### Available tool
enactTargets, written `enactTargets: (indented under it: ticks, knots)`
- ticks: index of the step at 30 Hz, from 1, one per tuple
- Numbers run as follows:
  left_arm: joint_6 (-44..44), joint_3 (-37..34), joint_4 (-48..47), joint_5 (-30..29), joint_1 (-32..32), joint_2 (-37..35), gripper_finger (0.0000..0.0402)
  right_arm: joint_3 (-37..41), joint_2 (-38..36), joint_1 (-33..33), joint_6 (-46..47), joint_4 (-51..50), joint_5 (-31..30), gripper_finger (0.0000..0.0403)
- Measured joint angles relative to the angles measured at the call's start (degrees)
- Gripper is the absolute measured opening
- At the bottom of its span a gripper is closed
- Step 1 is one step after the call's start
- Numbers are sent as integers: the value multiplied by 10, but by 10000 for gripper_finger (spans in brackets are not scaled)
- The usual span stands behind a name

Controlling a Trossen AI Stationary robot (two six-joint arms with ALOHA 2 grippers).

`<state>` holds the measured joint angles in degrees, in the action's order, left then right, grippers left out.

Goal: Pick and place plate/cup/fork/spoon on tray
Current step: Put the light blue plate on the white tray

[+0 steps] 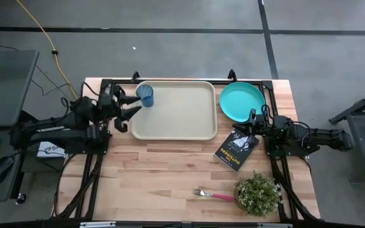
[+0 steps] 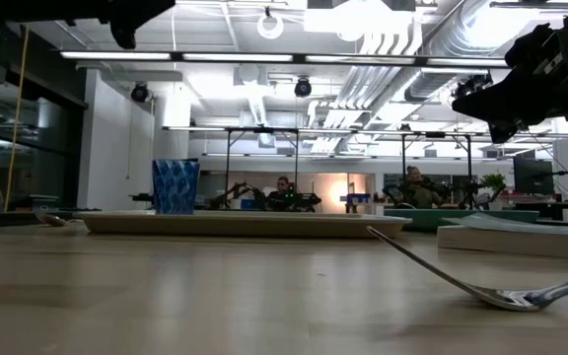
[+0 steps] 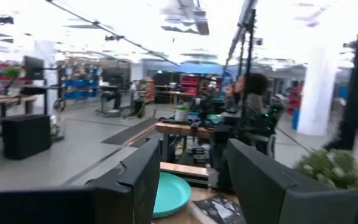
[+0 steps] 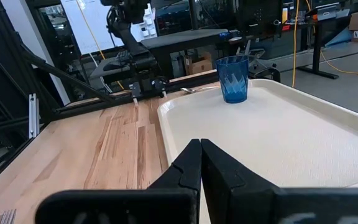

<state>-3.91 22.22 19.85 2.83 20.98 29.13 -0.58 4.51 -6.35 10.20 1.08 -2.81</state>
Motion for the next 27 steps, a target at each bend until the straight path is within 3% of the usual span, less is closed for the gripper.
enactTargets:
  ticks: [12,15,18,22,27]
  knots:
    - [27,0,-14,-11,-89,-8,168,0,0,0,3,0,0,0]
    - [22,0,-22,-19,-101,-8,168,0,0,0,70,18,-3,0]
    - [21,0,-25,-20,-111,-8,168,0,0,0,158,120,-40,0]
    - [24,0,-16,-25,-117,-8,168,0,13,0,130,288,-90,0]
    - [12,0,-13,-33,-117,-7,168,-1,89,0,94,434,-46,0]
